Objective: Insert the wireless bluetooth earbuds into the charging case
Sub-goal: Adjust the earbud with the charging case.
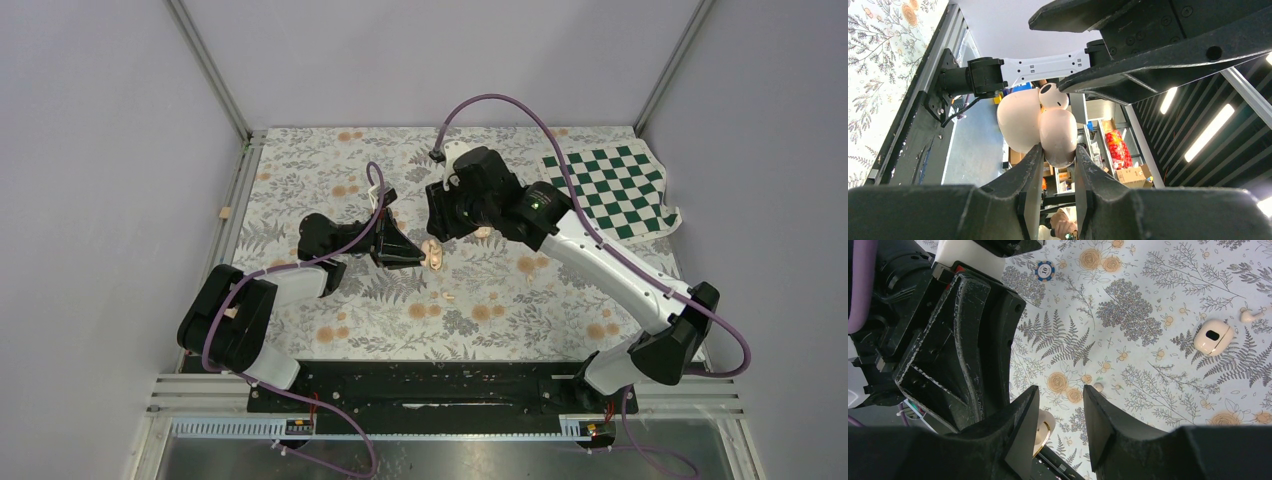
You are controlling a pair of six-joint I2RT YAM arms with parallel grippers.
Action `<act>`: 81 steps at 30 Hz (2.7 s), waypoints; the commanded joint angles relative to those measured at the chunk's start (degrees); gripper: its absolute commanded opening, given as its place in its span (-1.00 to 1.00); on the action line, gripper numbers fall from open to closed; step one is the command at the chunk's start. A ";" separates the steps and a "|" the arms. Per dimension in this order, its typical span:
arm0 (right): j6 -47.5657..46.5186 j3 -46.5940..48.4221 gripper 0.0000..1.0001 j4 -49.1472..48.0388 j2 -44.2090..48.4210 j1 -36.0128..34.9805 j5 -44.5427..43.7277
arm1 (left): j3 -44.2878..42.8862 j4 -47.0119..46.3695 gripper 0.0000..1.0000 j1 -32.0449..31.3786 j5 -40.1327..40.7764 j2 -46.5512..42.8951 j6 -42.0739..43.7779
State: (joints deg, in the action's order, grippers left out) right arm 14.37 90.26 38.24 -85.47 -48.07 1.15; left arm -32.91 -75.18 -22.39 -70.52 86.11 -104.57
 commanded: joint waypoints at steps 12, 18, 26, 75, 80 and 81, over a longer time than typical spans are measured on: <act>-0.70 -0.14 -0.09 -0.28 0.83 -0.62 -0.85 | -2.63 -4.45 -1.00 0.31 0.21 0.23 0.34; -0.50 -1.68 -0.09 -0.71 2.16 -0.62 -2.68 | -2.93 -4.47 -1.00 0.24 -0.02 0.36 0.16; -0.49 -3.26 -0.09 -0.96 3.92 -0.62 -3.56 | -2.96 -4.45 -1.00 0.27 0.08 0.85 0.25; 0.29 -8.79 -0.09 -2.90 10.28 -0.62 -4.94 | -3.54 -4.98 -1.00 0.24 -0.19 3.01 0.34; 0.26 -7.87 0.05 -3.44 10.79 -0.62 -3.35 | -3.70 -5.24 -1.00 0.24 -0.08 3.43 0.24; 0.26 -7.61 0.06 -3.47 10.48 -0.62 -2.72 | -3.76 -5.23 -1.00 0.22 -0.12 3.43 0.25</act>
State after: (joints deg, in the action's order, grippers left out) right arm 14.72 80.73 36.51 -76.29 -48.12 -2.42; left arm -34.79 -76.49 -22.39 -71.31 89.34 -104.86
